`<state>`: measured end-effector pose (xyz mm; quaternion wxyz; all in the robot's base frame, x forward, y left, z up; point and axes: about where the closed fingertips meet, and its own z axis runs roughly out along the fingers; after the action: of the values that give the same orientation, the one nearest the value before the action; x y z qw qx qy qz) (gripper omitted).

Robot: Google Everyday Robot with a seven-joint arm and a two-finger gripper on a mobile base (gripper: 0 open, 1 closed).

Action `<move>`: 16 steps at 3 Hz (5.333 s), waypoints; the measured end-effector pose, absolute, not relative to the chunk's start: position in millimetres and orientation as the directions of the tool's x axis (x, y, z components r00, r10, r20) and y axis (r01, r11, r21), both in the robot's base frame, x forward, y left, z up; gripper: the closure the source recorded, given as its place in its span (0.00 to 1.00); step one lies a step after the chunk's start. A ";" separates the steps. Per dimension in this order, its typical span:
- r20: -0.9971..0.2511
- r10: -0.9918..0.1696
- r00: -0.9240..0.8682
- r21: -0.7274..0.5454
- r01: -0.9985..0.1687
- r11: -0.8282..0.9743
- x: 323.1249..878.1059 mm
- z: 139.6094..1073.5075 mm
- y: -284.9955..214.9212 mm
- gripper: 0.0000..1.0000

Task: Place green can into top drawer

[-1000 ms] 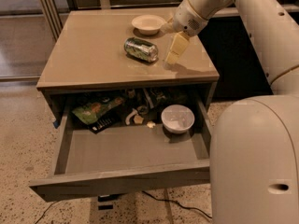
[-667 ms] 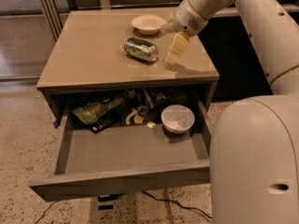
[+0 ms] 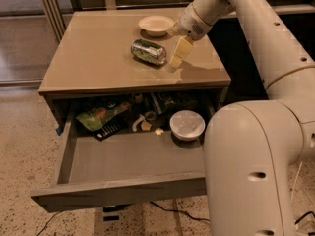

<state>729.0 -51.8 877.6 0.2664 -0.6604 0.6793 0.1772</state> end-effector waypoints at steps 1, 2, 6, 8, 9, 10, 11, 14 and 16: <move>-0.618 -0.786 0.022 -0.078 -0.996 0.033 746.7 846.9 -18.1 0.00; -0.629 -0.777 0.030 -0.075 -0.997 0.022 748.4 845.4 -6.3 0.00; -0.661 -0.750 0.033 -0.032 -0.999 -0.016 758.0 837.0 46.5 0.00; -0.661 -0.750 0.033 -0.032 -0.999 -0.016 758.0 837.0 46.5 0.27; -0.661 -0.750 0.033 -0.032 -0.999 -0.016 758.0 837.0 46.5 0.50; -0.661 -0.750 0.033 -0.032 -0.999 -0.016 758.0 837.0 46.5 0.81; -0.666 -0.745 0.032 -0.038 -0.999 -0.009 760.0 838.9 46.9 1.00; -0.692 -0.722 -0.020 -0.067 -0.993 0.092 752.6 874.7 -8.5 1.00; -0.696 -0.715 -0.067 -0.064 -0.986 0.155 738.1 882.0 -52.4 1.00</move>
Offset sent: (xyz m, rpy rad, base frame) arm 0.0229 0.0404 -0.0330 0.0089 0.0579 0.0751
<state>738.1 -52.4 882.0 0.3051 -0.6110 0.6961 0.2217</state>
